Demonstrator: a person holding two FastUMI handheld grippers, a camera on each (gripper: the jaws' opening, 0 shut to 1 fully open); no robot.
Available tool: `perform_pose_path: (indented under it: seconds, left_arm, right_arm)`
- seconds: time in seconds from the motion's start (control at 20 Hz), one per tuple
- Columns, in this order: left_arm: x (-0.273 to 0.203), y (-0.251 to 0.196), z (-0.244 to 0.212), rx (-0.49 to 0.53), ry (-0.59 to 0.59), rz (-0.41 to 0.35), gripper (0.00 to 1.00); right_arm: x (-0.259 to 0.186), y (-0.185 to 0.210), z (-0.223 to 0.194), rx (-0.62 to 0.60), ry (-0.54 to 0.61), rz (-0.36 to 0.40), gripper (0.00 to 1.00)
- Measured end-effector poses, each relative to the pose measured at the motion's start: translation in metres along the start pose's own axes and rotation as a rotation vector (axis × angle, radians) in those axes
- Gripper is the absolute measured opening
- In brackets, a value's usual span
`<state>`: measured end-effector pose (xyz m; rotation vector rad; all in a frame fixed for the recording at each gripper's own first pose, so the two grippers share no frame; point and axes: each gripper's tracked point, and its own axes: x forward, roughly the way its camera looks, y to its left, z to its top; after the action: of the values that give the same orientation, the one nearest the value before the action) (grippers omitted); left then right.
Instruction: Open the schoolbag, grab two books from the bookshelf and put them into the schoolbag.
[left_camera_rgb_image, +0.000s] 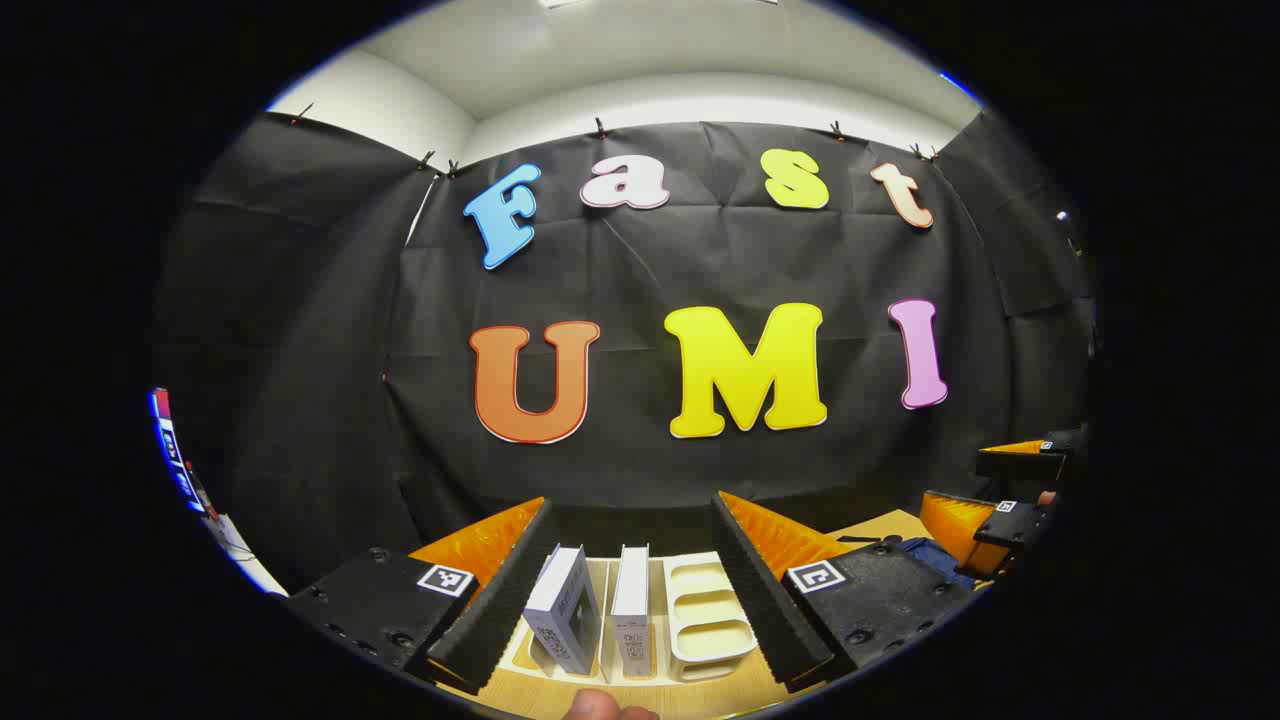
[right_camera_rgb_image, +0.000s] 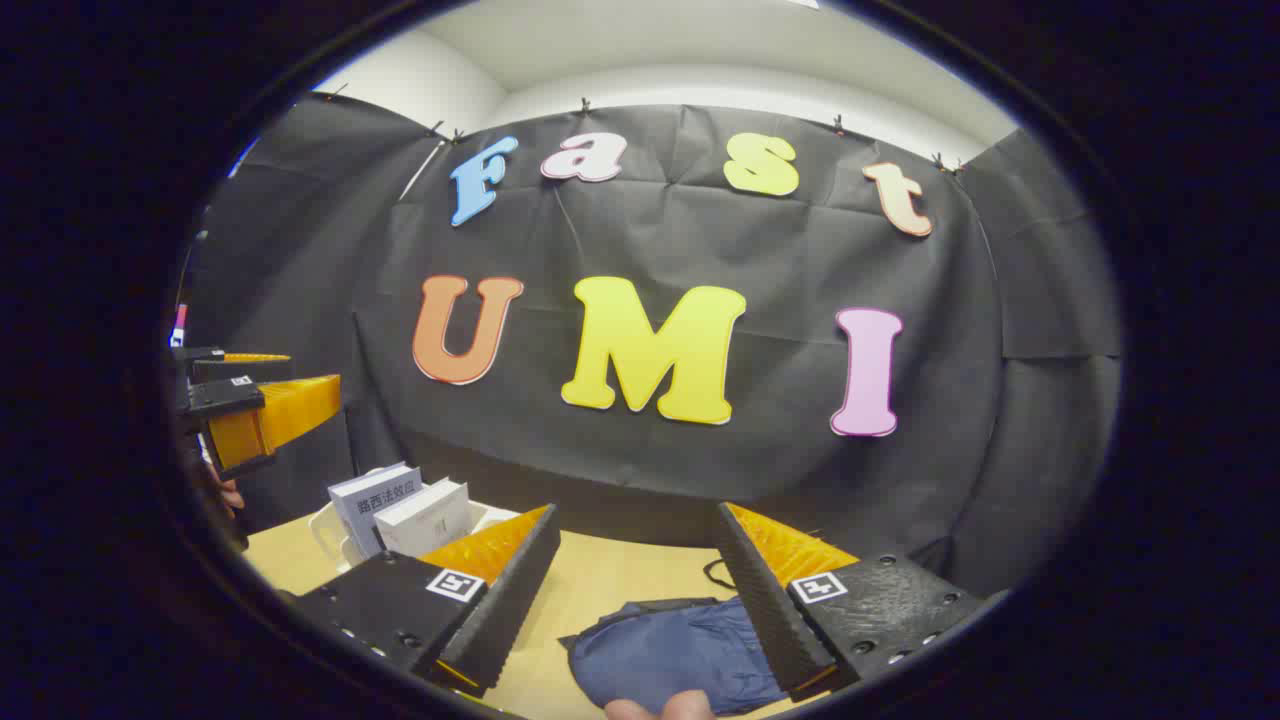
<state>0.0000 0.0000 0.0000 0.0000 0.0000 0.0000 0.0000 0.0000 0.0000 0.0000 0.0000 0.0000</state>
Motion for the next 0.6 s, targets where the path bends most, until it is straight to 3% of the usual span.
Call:
perform_pose_path:
  seconds: [0.15,0.25,0.35,0.4,0.6]
  left_arm:
    - [0.002,-0.003,-0.006,-0.024,0.016,-0.020,0.98]
    - [0.003,-0.004,-0.007,-0.035,0.022,-0.033,0.98]
    - [0.003,-0.006,-0.011,-0.039,0.036,-0.044,0.98]
    - [0.003,-0.006,-0.012,-0.041,0.041,-0.047,0.98]
    - [0.003,-0.001,-0.016,-0.046,0.061,-0.045,0.98]
  right_arm:
    - [-0.004,0.001,-0.001,-0.010,0.011,-0.012,0.93]
    - [-0.006,0.004,-0.002,-0.010,0.019,-0.012,0.98]
    - [-0.008,0.008,-0.006,-0.010,0.036,-0.004,0.98]
    - [-0.009,0.008,-0.007,-0.012,0.044,-0.006,0.92]
    - [-0.012,0.009,-0.008,-0.020,0.055,-0.012,0.95]
